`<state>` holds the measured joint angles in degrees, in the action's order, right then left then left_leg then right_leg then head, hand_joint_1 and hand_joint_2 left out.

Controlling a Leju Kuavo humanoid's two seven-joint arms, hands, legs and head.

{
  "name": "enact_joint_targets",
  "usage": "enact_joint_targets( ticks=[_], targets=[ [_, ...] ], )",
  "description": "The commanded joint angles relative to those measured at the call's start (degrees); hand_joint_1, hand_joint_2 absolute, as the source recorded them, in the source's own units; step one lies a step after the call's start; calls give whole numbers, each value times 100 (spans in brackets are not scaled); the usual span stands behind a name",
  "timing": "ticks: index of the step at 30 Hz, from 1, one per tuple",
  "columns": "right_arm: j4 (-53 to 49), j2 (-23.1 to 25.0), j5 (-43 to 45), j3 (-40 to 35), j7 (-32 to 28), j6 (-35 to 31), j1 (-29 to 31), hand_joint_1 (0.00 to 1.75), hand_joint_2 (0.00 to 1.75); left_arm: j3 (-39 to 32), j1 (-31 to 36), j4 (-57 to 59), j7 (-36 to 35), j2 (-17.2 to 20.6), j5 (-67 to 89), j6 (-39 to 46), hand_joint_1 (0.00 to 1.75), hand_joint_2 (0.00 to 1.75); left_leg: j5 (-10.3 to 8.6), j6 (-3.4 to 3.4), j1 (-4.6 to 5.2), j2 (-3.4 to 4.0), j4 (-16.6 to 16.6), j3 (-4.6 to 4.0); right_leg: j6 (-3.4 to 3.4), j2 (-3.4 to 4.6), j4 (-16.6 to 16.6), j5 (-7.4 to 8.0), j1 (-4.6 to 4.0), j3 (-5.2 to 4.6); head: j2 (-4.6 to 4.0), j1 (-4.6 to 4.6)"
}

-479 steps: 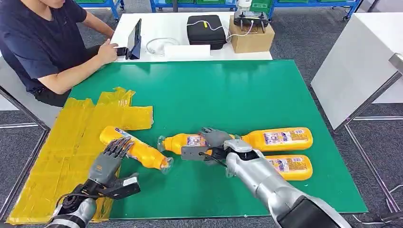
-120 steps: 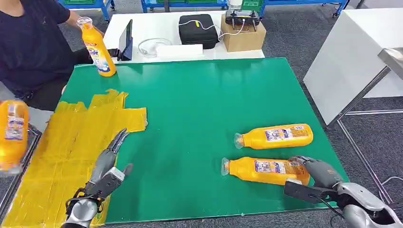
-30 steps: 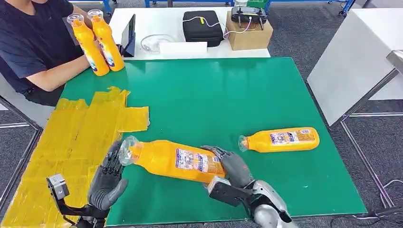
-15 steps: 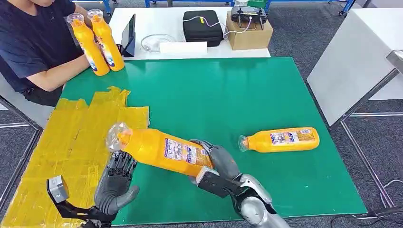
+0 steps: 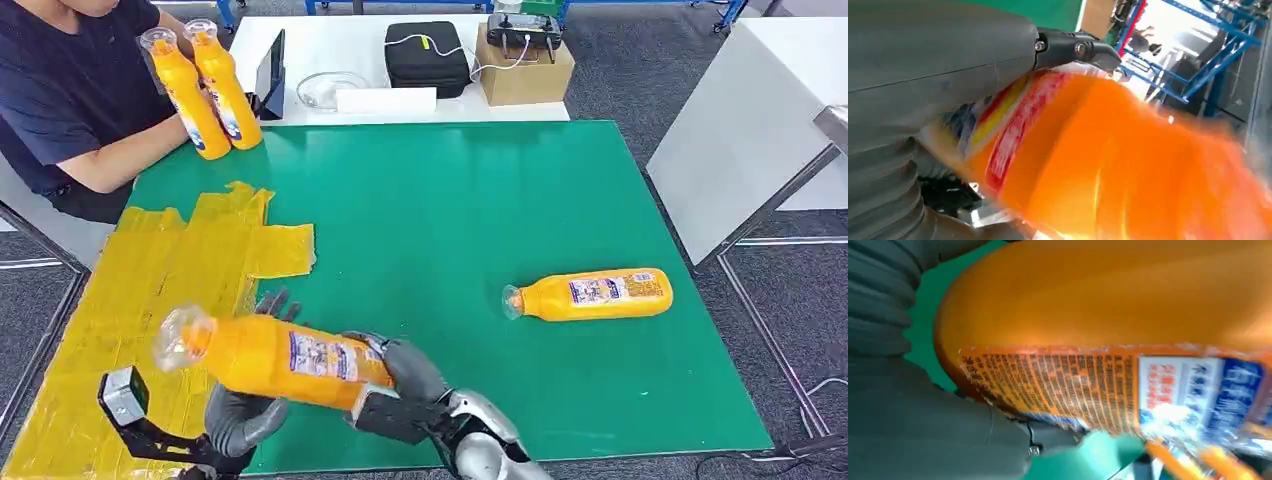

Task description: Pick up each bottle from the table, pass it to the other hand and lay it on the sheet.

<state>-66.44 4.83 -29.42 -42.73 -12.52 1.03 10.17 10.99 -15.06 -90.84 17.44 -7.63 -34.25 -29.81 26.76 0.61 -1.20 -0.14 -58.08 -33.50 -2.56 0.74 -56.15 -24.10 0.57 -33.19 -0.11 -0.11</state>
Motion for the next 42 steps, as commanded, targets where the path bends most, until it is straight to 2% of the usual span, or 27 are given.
enact_joint_targets(
  ticks=[1,11,15,19,24,25,28,42],
  targets=[
    [673,100,-5,-392,13,25,348,175,175,284,53,42,-29,229,-6,10,0,175,-1,3,3,4,6,13,7,-2,3,0,1,10,0,0],
    [673,100,-5,-392,13,25,348,175,175,284,53,42,-29,229,-6,10,0,175,2,4,4,6,7,20,12,-3,1,-2,1,16,0,0],
    [711,216,-2,-739,-29,140,396,175,175,368,68,57,12,231,10,110,0,175,2,3,4,6,6,19,11,-3,1,-3,1,14,0,0],
    [624,221,89,-1092,3,108,435,175,175,390,66,-20,316,268,684,445,0,175,4,3,1,10,2,16,11,2,-2,-2,-2,11,0,0],
    [463,142,147,-1181,118,14,353,175,175,494,164,-154,691,205,2002,1118,0,175,1,4,3,-3,2,11,8,-11,-1,-4,0,9,0,0],
    [407,96,107,-1136,200,-72,241,175,175,426,251,-206,1064,57,2822,1701,175,175,2,5,3,-1,2,14,9,-9,-1,-4,0,11,0,0],
    [385,54,82,-1125,195,-109,166,175,175,337,384,-221,1010,-34,3036,1819,175,175,-2,6,2,-24,2,10,8,-32,2,-6,-1,16,0,4],
    [241,-23,68,-960,147,-158,119,175,175,214,417,-143,1139,-115,3369,1795,175,175,-3,3,2,-11,4,8,5,-19,5,-2,1,4,0,0]
  ],
)
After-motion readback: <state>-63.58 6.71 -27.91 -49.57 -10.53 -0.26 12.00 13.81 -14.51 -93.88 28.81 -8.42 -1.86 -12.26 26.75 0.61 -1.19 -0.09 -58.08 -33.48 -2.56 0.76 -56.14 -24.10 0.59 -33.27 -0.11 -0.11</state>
